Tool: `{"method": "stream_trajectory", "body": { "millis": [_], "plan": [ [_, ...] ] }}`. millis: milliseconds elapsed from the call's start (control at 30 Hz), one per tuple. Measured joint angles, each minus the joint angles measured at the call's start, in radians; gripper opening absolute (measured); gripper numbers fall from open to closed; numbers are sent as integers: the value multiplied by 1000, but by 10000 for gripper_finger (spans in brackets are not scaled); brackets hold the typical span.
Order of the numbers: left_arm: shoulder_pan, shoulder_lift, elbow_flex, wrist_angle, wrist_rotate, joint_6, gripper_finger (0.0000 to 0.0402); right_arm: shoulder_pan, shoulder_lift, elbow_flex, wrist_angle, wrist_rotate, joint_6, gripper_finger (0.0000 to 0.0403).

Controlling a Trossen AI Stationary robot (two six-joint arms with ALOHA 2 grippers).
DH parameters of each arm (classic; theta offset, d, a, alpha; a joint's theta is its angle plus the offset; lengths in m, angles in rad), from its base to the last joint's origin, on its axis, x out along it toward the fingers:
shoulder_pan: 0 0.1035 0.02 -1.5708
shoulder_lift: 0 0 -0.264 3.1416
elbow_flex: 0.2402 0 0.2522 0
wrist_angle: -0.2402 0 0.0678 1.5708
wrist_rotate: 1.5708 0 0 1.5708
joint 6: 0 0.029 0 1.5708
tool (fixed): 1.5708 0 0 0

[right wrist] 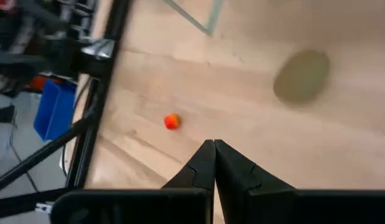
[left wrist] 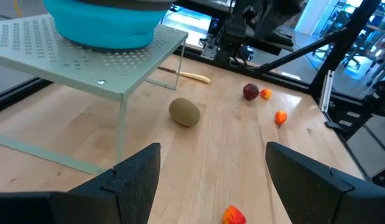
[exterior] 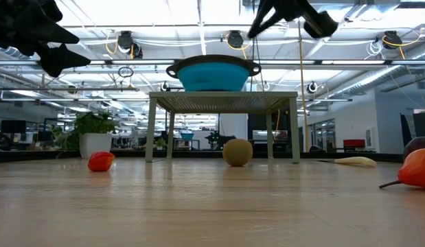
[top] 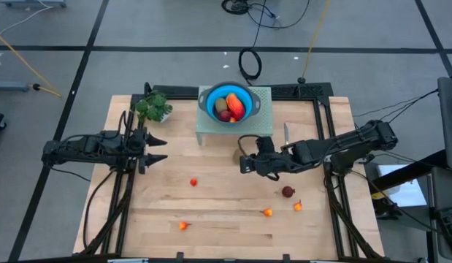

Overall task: Pick & Place Fruit
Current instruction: Put the kiwi into the colander on the shelf

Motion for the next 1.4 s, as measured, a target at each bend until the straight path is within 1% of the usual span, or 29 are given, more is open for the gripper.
{"method": "stream_trajectory", "body": {
  "millis": [100, 200, 300, 400, 500, 700, 1033, 1300, 1400],
  "plan": [
    [0, 0, 0, 0, 3, 7, 291, -4, 18, -3, -48, -60, 102, 0],
    [0, 0, 0, 0, 5, 10, 291, -20, 51, -1, -31, -104, 179, 0],
    [0, 0, 0, 0, 35, 22, 291, -33, 79, -3, -8, -154, 220, 0],
    [0, 0, 0, 0, 72, 31, 291, -49, 112, -1, 11, -243, 231, 0],
    [0, 0, 0, 0, 75, 32, 291, -65, 136, -4, 6, -287, 235, 0],
    [0, 0, 0, 0, 75, 34, 291, -73, 140, -21, 43, -288, 203, 0],
    [0, 0, 0, 0, 75, 40, 291, -73, 140, -24, 37, -288, 192, 0],
    [0, 0, 0, 0, 74, 41, 291, -73, 140, -24, 42, -288, 95, 0],
    [0, 0, 0, 0, 74, 41, 291, -75, 140, -24, 42, -288, 89, 0]
  ]
}}
